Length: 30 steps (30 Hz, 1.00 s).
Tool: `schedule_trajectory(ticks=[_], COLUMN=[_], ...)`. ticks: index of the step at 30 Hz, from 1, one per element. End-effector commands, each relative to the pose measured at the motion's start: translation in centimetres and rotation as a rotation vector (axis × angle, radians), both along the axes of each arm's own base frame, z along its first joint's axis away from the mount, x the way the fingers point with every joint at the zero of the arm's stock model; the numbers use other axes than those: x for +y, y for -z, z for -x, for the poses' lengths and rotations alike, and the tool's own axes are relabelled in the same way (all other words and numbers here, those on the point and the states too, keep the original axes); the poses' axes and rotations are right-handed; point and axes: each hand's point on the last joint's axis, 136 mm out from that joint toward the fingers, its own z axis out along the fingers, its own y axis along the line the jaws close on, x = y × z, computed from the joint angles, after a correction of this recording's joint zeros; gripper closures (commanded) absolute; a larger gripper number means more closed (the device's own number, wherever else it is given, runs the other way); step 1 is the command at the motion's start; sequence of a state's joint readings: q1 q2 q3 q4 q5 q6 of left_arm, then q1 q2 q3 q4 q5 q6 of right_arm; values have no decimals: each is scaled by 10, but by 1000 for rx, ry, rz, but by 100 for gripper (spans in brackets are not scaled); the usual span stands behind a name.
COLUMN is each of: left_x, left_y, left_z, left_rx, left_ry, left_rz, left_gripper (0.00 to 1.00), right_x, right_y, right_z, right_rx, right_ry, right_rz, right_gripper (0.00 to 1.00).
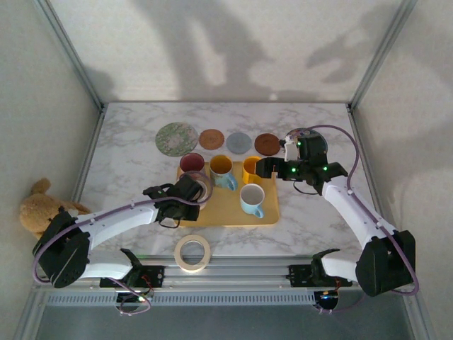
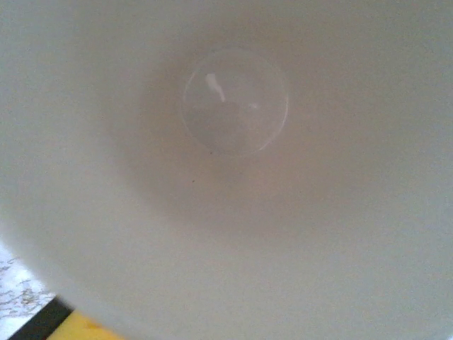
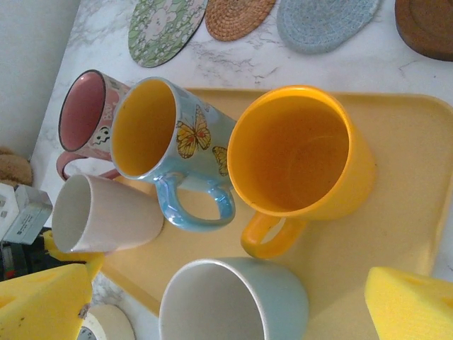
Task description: Place the cup by the coaster
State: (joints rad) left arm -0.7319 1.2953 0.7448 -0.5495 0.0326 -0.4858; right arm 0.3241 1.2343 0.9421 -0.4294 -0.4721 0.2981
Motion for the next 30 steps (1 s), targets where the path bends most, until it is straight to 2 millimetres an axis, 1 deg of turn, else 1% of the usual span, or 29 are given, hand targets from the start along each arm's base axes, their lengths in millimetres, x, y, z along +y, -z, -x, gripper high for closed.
schedule_trajectory(ticks=[1,8,10,17,18,24,27,30], left_x=[-1,-1,-1,-3,-4,-9,-14,-18], left_y=[-9,-6,-5,-6,-6,-7,-6,-7], left_z=[-7,-5,-4,1,1,6,10,15], left_rx=[-37,-25,-21,-7,-6,10,24,32], left_ry=[0,0,3,17,19,43,64,84], left_rz=[-10,-10,-10,3,8,27,37,47], left_gripper=[76,77,80,81,84,94,96,99], right_x=[4,5,5,5,5,5,4,3], right_y=[-8,-7,-8,-5,-5,-5,-5,-4], right_z=[-3,-4,-4,-3,-3,-3,-2,0], right_rx=[-47,-45,-48,-43,-42,-47,-49,-50], right_ry=[-25,-29,-28,-29,-28,-29,-27,-27], right_rz=[3,10,12,15,16,16,19,22], right_gripper=[1,1,1,1,1,1,1,1])
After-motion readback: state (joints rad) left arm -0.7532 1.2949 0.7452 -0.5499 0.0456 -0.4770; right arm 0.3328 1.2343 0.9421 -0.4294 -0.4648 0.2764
